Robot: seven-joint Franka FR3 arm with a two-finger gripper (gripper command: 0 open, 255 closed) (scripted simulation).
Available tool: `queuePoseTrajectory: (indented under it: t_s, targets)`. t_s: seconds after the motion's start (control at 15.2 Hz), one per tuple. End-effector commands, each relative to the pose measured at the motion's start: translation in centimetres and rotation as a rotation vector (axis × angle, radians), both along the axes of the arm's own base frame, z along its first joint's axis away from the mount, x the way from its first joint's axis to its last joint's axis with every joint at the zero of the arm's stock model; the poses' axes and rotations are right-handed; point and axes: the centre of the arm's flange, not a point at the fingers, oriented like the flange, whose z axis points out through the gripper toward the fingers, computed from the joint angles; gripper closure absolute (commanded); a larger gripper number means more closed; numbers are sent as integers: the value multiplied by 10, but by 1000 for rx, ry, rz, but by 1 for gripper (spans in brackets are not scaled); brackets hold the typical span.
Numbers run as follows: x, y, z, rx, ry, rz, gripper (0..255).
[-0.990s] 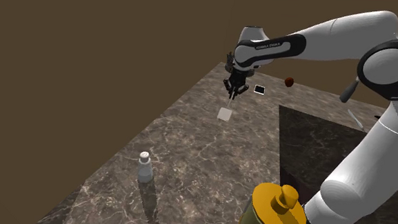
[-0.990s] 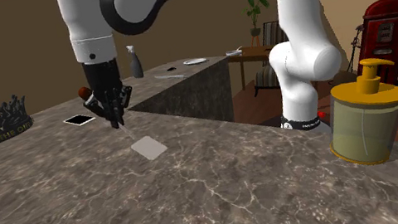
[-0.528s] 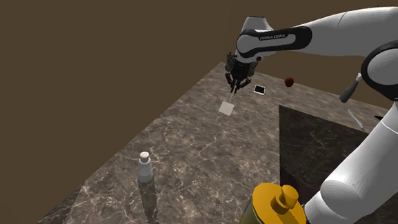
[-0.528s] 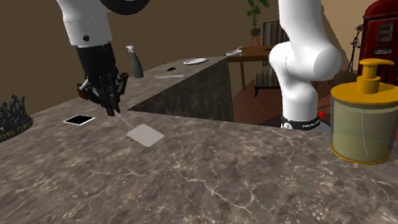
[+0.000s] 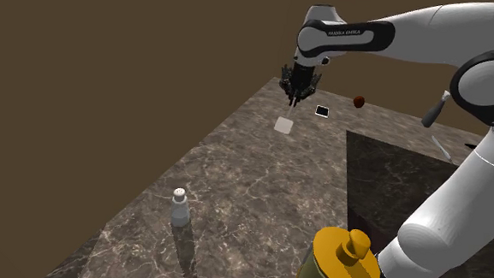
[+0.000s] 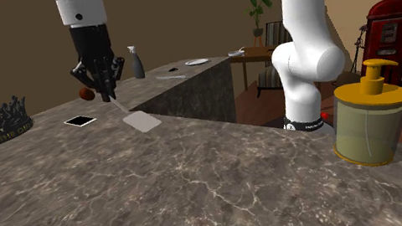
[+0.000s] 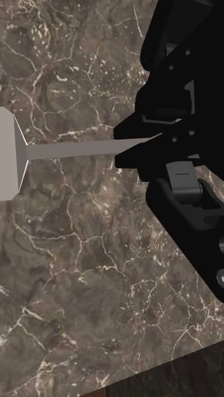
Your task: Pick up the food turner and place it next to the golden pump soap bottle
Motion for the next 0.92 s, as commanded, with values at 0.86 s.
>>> queuePoseTrajectory:
  t_s: [0.86]
  targets:
    - [-1, 0, 80, 0, 1, 0, 255]
